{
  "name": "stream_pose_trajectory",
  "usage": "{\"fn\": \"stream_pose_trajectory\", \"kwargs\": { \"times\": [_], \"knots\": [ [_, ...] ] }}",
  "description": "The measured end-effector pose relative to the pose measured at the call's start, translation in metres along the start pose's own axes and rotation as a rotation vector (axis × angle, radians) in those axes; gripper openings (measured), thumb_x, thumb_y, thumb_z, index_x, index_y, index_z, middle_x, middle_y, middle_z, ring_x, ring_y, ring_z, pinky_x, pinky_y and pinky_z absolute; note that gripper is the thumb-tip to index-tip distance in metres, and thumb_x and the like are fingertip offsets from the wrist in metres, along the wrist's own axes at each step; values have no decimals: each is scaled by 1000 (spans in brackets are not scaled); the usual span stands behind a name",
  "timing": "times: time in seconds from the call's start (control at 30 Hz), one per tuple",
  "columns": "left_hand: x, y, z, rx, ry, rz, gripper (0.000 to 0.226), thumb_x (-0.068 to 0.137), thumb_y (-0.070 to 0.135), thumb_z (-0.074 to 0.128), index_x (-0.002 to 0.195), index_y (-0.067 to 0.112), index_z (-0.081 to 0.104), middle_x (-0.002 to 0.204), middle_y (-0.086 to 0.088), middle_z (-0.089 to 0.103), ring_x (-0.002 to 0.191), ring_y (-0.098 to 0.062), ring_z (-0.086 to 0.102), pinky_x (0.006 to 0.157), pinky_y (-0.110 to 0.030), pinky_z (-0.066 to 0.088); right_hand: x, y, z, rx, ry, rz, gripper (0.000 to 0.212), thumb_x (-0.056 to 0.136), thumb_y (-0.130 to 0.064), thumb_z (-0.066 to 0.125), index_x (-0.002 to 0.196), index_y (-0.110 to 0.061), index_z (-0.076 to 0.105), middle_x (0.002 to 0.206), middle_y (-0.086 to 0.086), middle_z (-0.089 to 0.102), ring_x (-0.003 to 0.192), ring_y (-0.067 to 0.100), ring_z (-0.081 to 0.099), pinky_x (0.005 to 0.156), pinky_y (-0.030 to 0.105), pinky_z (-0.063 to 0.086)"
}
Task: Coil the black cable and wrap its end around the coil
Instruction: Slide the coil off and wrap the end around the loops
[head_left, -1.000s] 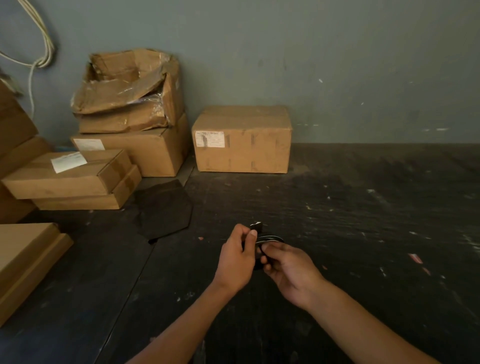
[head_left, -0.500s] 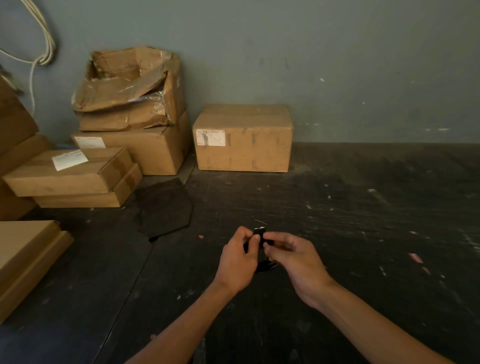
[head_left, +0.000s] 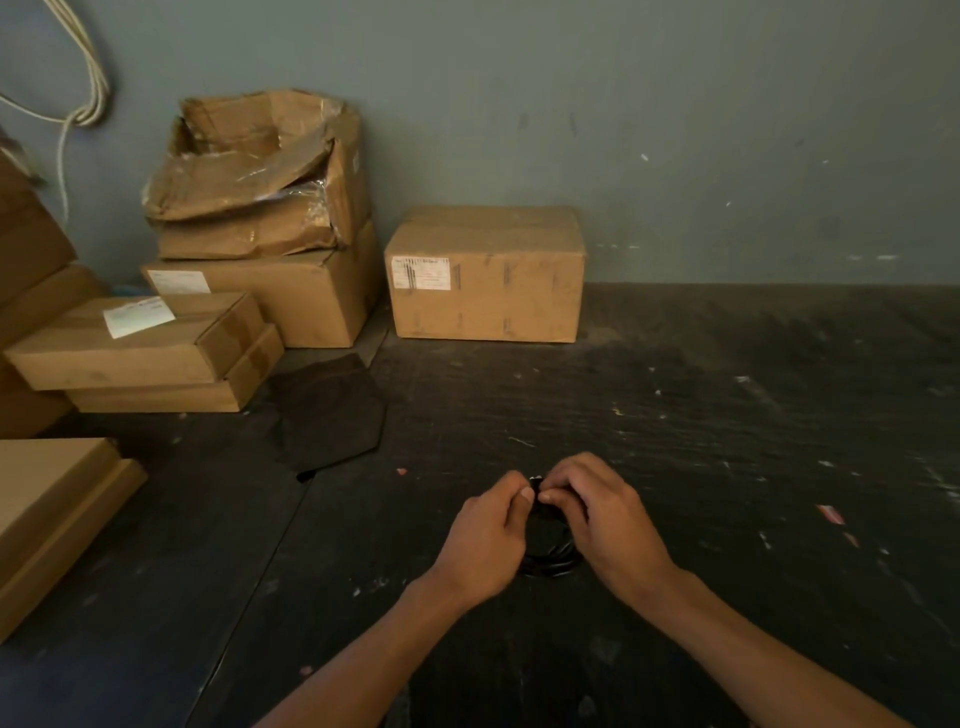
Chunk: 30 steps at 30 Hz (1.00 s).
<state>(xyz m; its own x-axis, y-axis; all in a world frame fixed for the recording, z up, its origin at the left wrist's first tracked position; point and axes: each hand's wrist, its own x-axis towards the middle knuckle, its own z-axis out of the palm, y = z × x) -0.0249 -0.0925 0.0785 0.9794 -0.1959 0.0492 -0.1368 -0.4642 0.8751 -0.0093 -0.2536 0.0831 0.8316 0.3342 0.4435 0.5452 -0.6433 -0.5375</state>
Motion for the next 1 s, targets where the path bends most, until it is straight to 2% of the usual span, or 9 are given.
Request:
{"fn": "stream_pose_trajectory", "kwargs": {
  "times": [0.13,0.27,0.37,0.53,0.63,0.7,0.8,0.9,1.0],
  "knots": [
    [-3,0,-3,-13,-40,9,21,104,23,37,96,21,56,79,-9,58,64,-12,50,60,-34,44,-5,4,2,171,-33,75,11,90,-10,63,94,-19,65,112,-8,62,105,0,59,91,20,51],
    [-6,-1,-4,-26,-69,-22,24,104,23,37,90,25,56,71,2,55,60,-7,49,58,-27,43,-10,3,5,283,-51,184,17,89,-10,66,95,-23,58,94,-7,62,90,4,61,78,21,52],
    [-7,-3,-1,-26,-57,-61,25,104,25,37,90,22,58,69,2,54,59,-9,49,58,-28,43,-14,2,9,315,-65,254,22,89,-13,66,102,-29,57,96,-8,63,92,1,60,80,15,51],
    [-2,-4,1,-32,-60,-66,26,104,27,37,88,23,57,68,1,54,57,-9,48,55,-28,41,-13,4,11,294,-40,326,6,91,-15,65,90,-21,65,89,-6,64,84,4,61,73,18,49],
    [1,-1,3,-139,-30,-76,24,102,34,40,94,20,58,71,-1,55,61,-14,49,58,-33,43,-10,5,10,304,-16,351,12,93,-13,62,86,-23,62,83,-5,63,79,3,60,68,16,47],
    [2,-1,4,-168,27,-82,21,99,36,45,99,19,57,73,4,57,60,-8,52,57,-26,44,-8,7,9,353,13,395,18,93,-11,60,83,-25,60,79,-5,63,75,-1,60,65,13,47],
    [1,-7,4,-220,80,-140,19,96,34,55,109,20,56,88,7,63,75,5,61,67,-13,48,-5,12,7,454,75,515,13,95,-13,58,85,-21,62,81,-1,66,74,2,63,66,18,47],
    [-3,-16,3,-405,52,-285,18,95,24,57,112,19,59,102,-2,68,94,-8,67,78,-20,53,-3,18,8,621,154,686,12,96,-17,56,90,-19,65,90,4,69,85,14,67,74,29,51],
    [-8,-20,5,-593,15,-395,21,97,23,54,114,14,63,108,-7,72,97,-17,69,81,-28,54,-2,22,9,745,237,791,11,96,-18,57,90,-17,66,90,6,69,86,19,64,74,35,49]
  ]
}}
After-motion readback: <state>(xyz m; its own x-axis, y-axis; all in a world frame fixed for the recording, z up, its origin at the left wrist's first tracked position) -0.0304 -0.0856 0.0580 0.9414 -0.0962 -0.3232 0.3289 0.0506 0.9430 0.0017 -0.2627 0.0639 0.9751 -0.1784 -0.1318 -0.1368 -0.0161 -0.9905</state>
